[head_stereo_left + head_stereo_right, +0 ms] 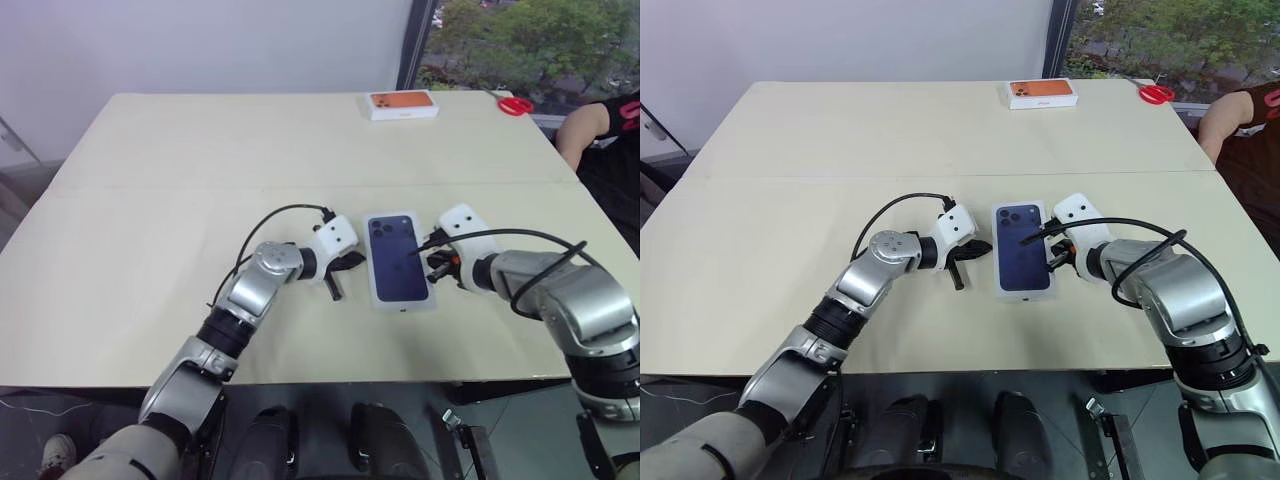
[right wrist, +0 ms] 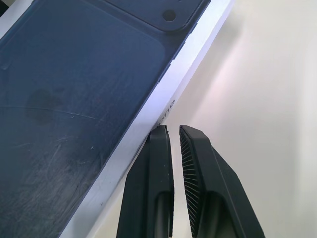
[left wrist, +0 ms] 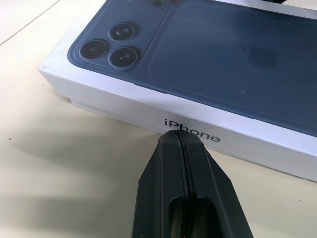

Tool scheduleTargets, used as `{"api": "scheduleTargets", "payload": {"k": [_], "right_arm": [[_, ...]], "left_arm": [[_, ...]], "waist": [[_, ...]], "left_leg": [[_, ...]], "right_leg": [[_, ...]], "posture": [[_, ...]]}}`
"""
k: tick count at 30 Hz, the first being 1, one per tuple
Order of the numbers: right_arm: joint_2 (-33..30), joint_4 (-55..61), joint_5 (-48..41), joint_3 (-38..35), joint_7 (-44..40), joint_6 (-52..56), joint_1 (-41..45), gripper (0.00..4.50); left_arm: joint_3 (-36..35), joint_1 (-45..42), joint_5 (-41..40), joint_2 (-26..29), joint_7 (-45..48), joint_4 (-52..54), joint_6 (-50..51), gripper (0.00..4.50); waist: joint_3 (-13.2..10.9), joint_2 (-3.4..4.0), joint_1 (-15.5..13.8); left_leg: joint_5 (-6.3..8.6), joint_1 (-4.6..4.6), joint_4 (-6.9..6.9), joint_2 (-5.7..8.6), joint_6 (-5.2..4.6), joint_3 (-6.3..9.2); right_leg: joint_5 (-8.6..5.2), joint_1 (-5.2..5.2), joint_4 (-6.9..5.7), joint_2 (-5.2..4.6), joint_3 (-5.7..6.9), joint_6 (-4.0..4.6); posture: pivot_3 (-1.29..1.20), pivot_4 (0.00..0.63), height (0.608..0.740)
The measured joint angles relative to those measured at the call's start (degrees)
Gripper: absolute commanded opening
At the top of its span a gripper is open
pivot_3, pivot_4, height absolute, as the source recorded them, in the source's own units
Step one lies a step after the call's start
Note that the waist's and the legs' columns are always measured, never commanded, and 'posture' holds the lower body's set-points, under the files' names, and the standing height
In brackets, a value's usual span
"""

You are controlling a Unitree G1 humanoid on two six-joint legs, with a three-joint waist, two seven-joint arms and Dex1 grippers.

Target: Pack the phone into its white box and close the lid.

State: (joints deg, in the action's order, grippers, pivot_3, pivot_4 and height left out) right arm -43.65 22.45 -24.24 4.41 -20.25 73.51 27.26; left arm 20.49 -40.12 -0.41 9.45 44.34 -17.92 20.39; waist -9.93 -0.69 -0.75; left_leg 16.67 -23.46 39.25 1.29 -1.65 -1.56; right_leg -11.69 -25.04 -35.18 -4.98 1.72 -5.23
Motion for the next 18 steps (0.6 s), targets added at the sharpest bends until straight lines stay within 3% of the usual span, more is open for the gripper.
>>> {"api": "scheduleTargets", "payload": {"k": [12,18], "right_arm": [[-1.87,3.67,0.78,-4.71,-1.06,0.97,-0.62,0.43],[-0.40,5.84,-0.55,-8.23,-2.34,1.90,-0.78,0.43]], "left_arm": [[-4.45,-0.21,-5.23,1.63,3.24,5.95,2.83,0.00],[-4.02,-5.77,-3.50,-1.96,0.06,-0.45,0.91,0.00]], "waist": [[0.00,0.00,-0.04],[0.00,-0.01,-0.14]], "left_leg": [[0.00,0.00,0.01,0.00,0.00,0.00],[0.00,0.02,0.03,0.04,0.00,0.01]], "right_leg": [[0.00,0.01,0.00,-0.01,0.00,0.00],[0.00,0.07,0.02,0.00,0.02,0.00]], "posture": [[0.00,0.150,0.740],[0.00,0.150,0.740]]}}
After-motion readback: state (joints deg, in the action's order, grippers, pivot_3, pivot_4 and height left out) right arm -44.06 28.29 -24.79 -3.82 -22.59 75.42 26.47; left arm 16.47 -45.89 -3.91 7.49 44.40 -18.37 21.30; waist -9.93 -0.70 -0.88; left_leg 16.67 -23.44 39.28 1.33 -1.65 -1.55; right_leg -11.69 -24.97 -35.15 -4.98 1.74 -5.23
